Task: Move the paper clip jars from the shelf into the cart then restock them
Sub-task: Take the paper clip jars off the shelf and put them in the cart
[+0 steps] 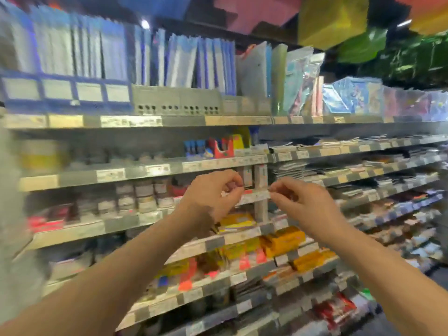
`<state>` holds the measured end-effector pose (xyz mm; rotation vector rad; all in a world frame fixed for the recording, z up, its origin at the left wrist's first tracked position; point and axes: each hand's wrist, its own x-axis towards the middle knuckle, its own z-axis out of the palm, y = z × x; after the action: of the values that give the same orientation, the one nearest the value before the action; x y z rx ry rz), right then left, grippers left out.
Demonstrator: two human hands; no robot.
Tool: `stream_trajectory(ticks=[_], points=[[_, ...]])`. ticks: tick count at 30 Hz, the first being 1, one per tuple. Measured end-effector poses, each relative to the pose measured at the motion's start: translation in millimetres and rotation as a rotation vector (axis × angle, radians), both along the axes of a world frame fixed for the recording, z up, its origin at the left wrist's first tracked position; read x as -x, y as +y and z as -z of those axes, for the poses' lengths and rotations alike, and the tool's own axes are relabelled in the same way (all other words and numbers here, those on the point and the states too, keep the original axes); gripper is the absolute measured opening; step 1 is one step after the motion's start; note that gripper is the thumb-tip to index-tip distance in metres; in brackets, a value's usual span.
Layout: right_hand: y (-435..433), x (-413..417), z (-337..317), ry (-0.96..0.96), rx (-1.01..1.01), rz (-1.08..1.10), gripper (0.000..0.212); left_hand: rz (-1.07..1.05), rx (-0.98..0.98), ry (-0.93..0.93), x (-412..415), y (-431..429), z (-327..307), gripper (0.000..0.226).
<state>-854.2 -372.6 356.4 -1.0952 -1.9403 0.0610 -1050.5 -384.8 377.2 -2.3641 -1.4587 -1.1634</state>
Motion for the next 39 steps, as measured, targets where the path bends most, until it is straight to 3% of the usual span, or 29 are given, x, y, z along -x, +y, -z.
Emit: stream_trajectory(ticks=[8, 19, 22, 26, 30, 36, 39], points=[[97.2, 161.9, -32.6, 0.044, -0.045, -0.196, 0.013, -0.317, -0.053, 0.08, 204.3, 28.0, -23.1, 0.016], [259.4, 306.4, -57.9, -0.098, -0.092, -0.364, 0.012, -0.545, -0.086, 0.121, 337.5, 138.5, -43.2, 0.03], [315.2, 332.7, -73.8, -0.218, -0.072, -0.406, 0.02, -0.569, -0.006, 0.163, 358.6, 181.5, -53.0, 0.042], [383.9, 359.4, -100.0, -0.486, 0.008, -0.408, 0.05, -0.559, 0.189, 0.25, 383.4, 246.0, -60.7, 0.063], [434.2, 386.7, -120.5, -0.696, 0.058, -0.403, 0.068, -0.504, 0.423, 0.185, 402.5, 306.0, -67.1, 0.073], [486.5, 417.1, -134.6, -0.83, 0.148, -0.369, 0.094, -0.447, 0.412, 0.267, 423.2, 383.1, -78.5, 0.083], [500.0, 423.3, -136.2, -0.917, 0.179, -0.337, 0.085, -0.384, 0.484, 0.32, 428.9, 421.0, -75.2, 0.081]])
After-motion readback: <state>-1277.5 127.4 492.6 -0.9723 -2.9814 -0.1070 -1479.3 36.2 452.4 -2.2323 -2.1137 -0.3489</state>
